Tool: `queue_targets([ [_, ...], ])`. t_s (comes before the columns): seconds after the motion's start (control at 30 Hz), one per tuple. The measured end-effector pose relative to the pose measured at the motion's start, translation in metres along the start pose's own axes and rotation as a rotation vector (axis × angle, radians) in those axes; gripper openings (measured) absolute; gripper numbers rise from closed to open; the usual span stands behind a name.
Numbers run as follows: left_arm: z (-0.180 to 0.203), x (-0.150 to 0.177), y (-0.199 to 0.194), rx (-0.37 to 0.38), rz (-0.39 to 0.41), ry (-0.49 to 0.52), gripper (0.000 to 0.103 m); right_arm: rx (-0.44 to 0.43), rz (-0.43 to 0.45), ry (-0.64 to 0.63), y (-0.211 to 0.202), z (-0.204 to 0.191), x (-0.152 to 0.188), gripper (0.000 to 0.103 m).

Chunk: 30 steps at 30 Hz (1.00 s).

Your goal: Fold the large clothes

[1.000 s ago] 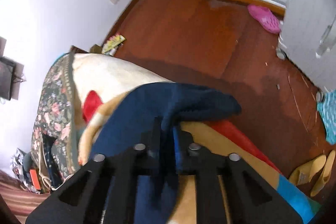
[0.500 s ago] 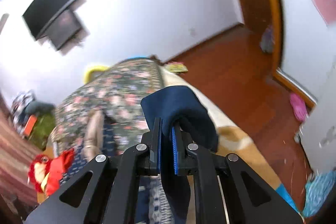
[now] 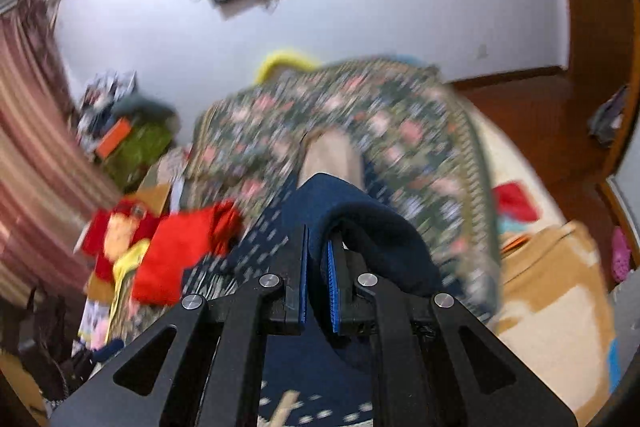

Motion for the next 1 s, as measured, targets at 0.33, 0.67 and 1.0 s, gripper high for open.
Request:
queue_targets([
  [0.33,-0.036,0.027,0.003,-0.055,-0.053,-0.022,0.085,-0.025,-0.327,-0.097,0.092,-0.040,0.093,0.012],
  [0.67,-0.014,0.028,0.010,-0.052,-0.074,0.027,0.085,-0.085,-0.519,-0.175,0.085,-0.046,0.134,0.039],
  [1.0,0.042,0.000,0.019,-0.017,-0.054,0.120,0.085,-0.042,-0.293,-0.237,0.007,-0.006,0.088,0.048],
])
Point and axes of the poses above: each gripper's, at about its wrist camera, not at the fingertips, and y roughly the way its jaws point, z to its right, x to its underside, the point moved 5 cm from there along y, roughly the way its jaws point, and after that the axes turned 4 degrees about z, right-handed, at the moved point
